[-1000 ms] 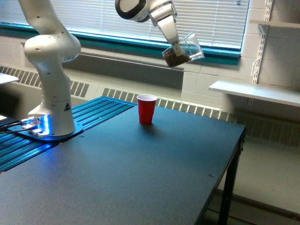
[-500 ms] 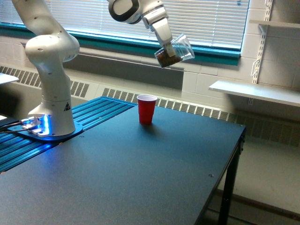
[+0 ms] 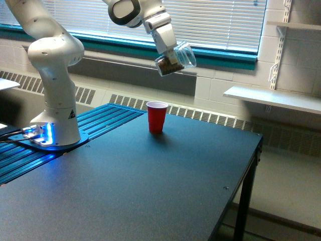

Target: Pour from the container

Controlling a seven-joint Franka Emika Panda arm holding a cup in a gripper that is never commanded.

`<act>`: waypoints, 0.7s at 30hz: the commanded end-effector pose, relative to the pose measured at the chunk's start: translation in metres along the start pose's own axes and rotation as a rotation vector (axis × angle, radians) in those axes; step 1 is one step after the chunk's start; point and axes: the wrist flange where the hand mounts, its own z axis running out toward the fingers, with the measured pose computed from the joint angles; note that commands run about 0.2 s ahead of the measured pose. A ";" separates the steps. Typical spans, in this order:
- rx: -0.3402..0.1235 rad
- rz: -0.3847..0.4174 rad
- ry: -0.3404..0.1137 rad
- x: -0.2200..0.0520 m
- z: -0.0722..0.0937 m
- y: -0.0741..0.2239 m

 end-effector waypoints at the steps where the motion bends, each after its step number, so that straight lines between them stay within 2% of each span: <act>1: 0.012 -0.109 -0.014 -0.012 -0.001 -0.009; 21: 0.032 -0.269 -0.065 -0.039 0.005 -0.033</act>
